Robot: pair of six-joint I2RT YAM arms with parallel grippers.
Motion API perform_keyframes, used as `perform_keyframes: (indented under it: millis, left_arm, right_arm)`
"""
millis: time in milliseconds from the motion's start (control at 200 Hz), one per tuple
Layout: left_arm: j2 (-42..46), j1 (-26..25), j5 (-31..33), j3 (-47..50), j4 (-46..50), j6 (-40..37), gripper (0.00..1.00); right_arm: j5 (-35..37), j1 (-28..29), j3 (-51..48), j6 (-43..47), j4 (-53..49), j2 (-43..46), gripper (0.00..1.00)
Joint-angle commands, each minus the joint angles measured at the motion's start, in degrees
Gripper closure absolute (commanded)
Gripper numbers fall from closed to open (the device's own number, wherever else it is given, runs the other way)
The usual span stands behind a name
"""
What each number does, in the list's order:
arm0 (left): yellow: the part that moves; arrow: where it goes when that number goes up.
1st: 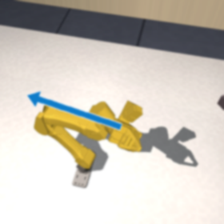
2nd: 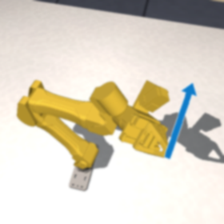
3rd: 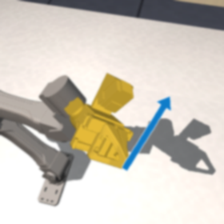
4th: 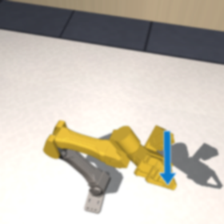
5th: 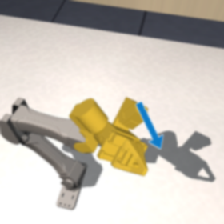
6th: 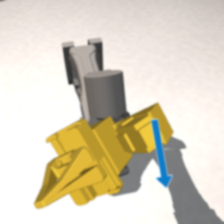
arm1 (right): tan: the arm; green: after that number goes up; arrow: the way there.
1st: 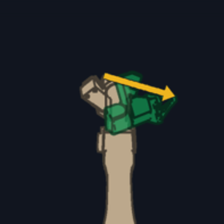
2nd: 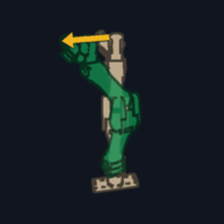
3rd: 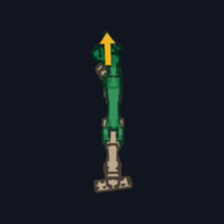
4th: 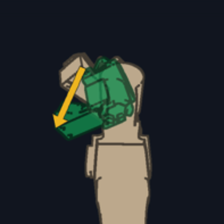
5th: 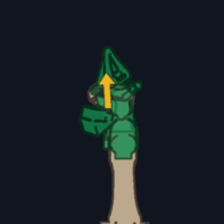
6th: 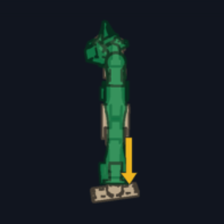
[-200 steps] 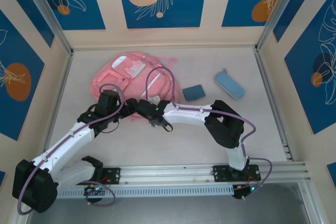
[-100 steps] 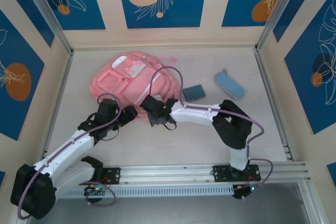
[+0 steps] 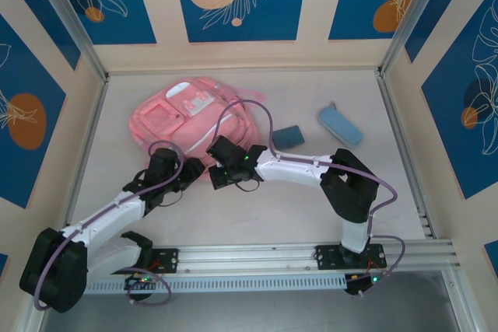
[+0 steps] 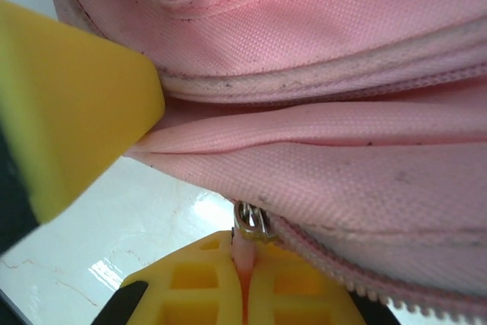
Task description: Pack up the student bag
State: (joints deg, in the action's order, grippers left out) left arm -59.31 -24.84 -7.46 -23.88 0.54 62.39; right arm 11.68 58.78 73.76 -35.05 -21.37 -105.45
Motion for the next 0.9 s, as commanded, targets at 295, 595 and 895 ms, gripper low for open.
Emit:
perform_keyframes:
  millis: [295, 595, 895]
  left_arm:
    - [-0.7, 0.6, 8.1, -2.8, 6.5, -6.1, 1.0]
    - [0.2, 0.6, 11.5, -3.2, 10.5, -8.8, 1.0]
    - [-0.4, 0.7, 11.8, -3.7, 11.0, -10.2, 1.0]
  right_arm:
    - [15.5, 0.2, -4.3, -0.4, -6.2, 6.7, 1.0]
    - [19.0, -4.2, -7.8, -1.4, -8.2, 11.8, 1.0]
    - [0.5, -9.1, -11.8, -0.2, -1.5, 16.5, 1.0]
